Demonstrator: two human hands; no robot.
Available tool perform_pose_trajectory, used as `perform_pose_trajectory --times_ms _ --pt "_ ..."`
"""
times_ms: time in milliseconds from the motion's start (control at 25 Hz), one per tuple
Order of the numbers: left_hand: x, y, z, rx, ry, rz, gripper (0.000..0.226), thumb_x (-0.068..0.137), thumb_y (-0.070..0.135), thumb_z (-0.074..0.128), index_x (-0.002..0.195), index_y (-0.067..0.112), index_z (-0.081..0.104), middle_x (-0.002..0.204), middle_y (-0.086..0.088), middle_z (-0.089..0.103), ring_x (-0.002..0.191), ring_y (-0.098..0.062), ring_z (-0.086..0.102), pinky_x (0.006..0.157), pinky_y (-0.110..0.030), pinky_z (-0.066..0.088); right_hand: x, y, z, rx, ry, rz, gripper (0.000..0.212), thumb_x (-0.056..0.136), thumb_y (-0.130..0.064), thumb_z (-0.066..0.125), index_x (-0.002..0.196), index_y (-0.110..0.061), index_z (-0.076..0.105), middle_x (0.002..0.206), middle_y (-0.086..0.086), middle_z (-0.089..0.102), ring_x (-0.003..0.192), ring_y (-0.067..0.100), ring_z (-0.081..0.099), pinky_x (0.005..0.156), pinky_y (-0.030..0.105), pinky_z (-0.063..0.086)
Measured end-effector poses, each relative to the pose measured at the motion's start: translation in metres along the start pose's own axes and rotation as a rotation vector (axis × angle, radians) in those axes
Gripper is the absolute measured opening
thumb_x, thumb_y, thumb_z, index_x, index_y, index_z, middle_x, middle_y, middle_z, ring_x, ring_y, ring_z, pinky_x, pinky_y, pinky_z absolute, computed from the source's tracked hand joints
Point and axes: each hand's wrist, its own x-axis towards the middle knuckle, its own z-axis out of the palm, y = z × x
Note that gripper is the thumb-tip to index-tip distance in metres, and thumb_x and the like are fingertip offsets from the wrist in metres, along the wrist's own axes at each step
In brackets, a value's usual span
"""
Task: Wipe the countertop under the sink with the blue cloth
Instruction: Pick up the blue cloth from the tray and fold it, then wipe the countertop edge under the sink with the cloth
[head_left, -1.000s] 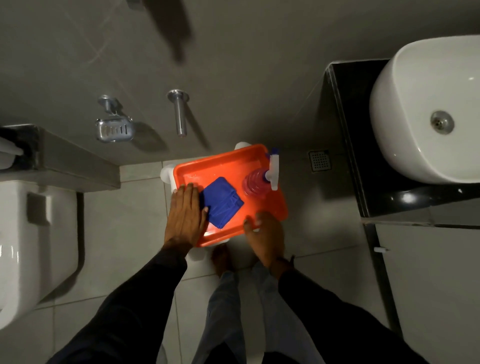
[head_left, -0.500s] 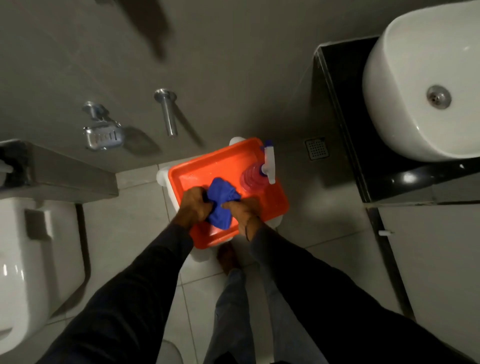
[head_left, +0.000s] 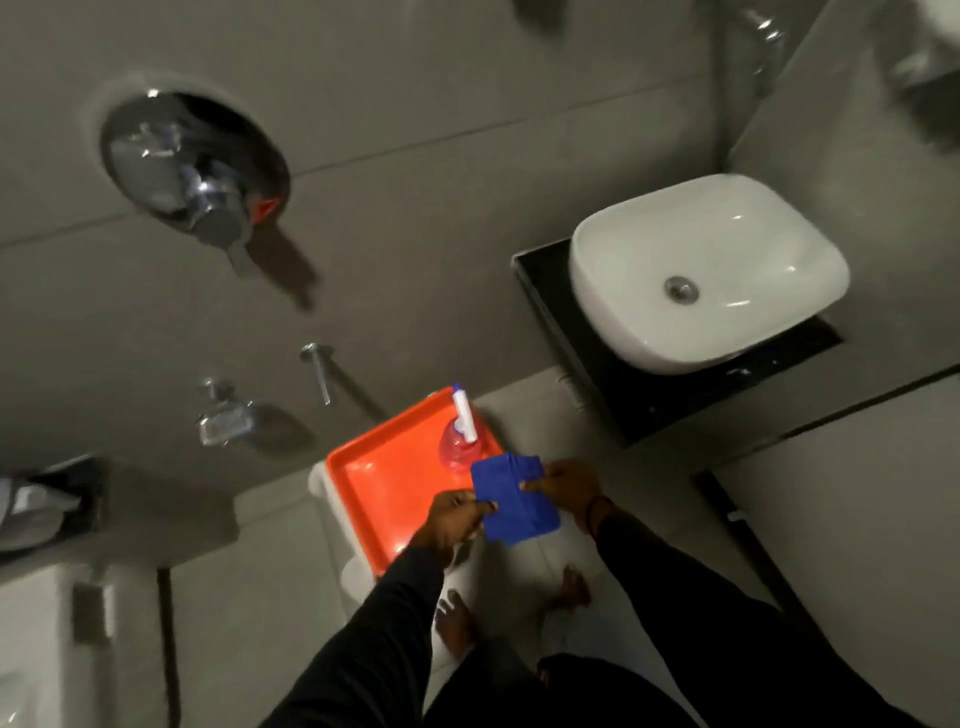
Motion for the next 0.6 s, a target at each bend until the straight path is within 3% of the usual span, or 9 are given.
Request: perform_pose_trajectory --times_ms 80,200,280,360,440,600 --pt "0.000 0.022 0.048 0.037 -0.028 0.046 0.031 0.088 0.001 0.068 0.062 0.012 0.055 0.053 -0.004 0.054 0.041 -0.010 0.043 0.045 -0.023 0.032 -0.005 0.012 -0.048 0.051 0.093 -0.037 0.027 0.084 -0.017 0.079 0.089 0.009 0.071 0.094 0.024 0.068 0.092 0.028 0.063 0.095 0.049 0.053" --pt "0.008 0.051 0.107 0.020 -0.053 0.143 0.024 0.087 0.006 0.071 0.067 0.010 0.059 0.079 -0.019 0.062 0.067 -0.024 0.055 0.060 -0.030 0.043 -0.005 0.025 -0.111 0.066 0.138 -0.072 0.032 0.092 -0.018 0.071 0.108 0.009 0.072 0.105 0.021 0.072 0.101 0.029 0.067 0.085 0.031 0.054" --pt "0.017 0.067 0.145 0.028 -0.028 0.211 0.013 0.086 0.009 0.074 0.080 0.001 0.067 0.086 -0.022 0.068 0.070 -0.026 0.061 0.064 -0.032 0.053 0.004 0.036 -0.150 0.098 0.167 -0.076 0.033 0.093 -0.022 0.070 0.111 0.006 0.073 0.115 0.020 0.073 0.111 0.032 0.069 0.097 0.034 0.052" --pt "0.030 0.077 0.176 0.035 0.034 0.238 0.024 0.084 0.011 0.076 0.094 -0.010 0.068 0.092 -0.026 0.072 0.078 -0.033 0.069 0.077 -0.041 0.061 0.018 0.047 -0.177 0.162 0.257 -0.057 0.023 0.085 -0.021 0.079 0.084 0.002 0.076 0.098 0.023 0.075 0.094 0.035 0.071 0.096 0.045 0.055" --pt "0.042 0.085 0.202 0.031 0.088 0.223 0.033 0.084 0.012 0.077 0.099 -0.015 0.066 0.101 -0.029 0.075 0.092 -0.041 0.072 0.089 -0.049 0.061 0.035 0.055 -0.197 0.179 0.366 -0.021 0.028 0.076 -0.023 0.086 0.061 -0.009 0.067 0.080 0.017 0.072 0.076 0.025 0.066 0.085 0.043 0.059" --pt "0.072 0.091 0.232 0.029 0.209 0.201 0.028 0.083 0.015 0.078 0.095 -0.009 0.071 0.095 -0.022 0.077 0.089 -0.034 0.072 0.092 -0.049 0.060 0.073 0.059 -0.216 0.183 0.359 -0.063 0.026 0.071 -0.022 0.089 0.069 -0.004 0.071 0.069 0.010 0.067 0.068 0.019 0.061 0.072 0.036 0.058"
